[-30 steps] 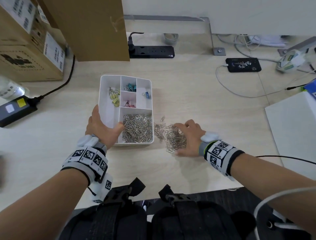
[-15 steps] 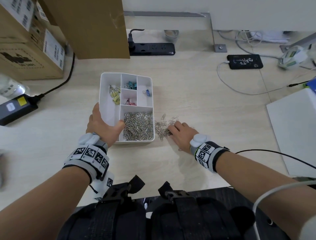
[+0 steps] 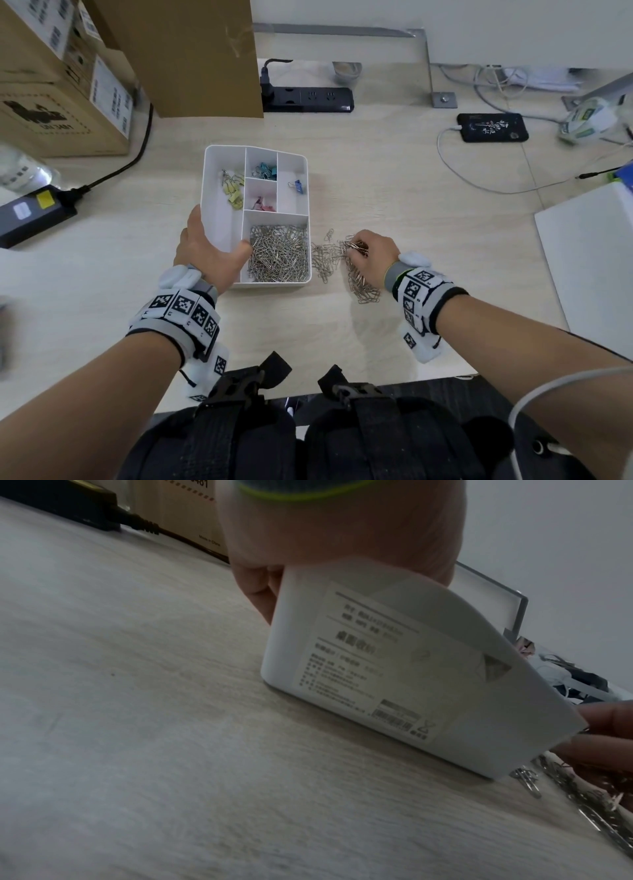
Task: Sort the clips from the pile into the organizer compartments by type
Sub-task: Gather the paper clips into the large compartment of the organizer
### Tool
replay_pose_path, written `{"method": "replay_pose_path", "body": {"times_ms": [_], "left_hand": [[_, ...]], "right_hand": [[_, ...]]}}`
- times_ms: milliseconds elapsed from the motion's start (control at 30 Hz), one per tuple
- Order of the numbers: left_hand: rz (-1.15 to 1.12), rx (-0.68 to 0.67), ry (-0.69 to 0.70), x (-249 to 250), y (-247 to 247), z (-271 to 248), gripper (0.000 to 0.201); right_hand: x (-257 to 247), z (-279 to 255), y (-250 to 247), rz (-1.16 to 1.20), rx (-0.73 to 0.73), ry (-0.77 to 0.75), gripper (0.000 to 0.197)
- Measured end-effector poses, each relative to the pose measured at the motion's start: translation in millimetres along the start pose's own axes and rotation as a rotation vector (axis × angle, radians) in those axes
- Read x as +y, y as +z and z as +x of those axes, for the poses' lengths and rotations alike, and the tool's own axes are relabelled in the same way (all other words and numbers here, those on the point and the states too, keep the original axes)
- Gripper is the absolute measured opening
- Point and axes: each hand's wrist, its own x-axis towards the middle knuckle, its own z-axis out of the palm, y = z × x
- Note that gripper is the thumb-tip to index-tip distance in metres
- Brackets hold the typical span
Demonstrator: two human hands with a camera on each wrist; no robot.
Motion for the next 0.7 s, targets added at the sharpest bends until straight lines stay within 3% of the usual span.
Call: {"method": "replay_pose_path", "body": {"times_ms": [200, 367, 600, 633, 700], "left_hand": [[-0.009, -0.012, 0.007, -1.6, -0.3, 1.8, 0.095], [-0.021, -0.037, -0.003, -0.8, -1.2, 1.4, 0.094], [0.002, -0.045, -0.024, -1.6, -1.3, 1.1, 0.097], [0.004, -0.041, -0.021, -1.6, -1.2, 1.2, 0.097], [0.004, -0.036, -0.015, -1.8, -0.9, 1.5, 0.096]], "right_hand": [[-11.3, 5.1, -11.6, 0.253, -0.060, 0.120, 0.016], [-39.4, 3.8, -19.9, 0.396, -0.019, 0.020, 0.015], [-94.7, 1.7, -12.4, 0.429, -0.104, -0.152, 0.006], [-99.8, 1.7, -7.4, 0.413, -0.169, -0.184, 0.010], [-104.6, 3.8, 3.4, 0.268, -0.313, -0.256, 0.036]]}}
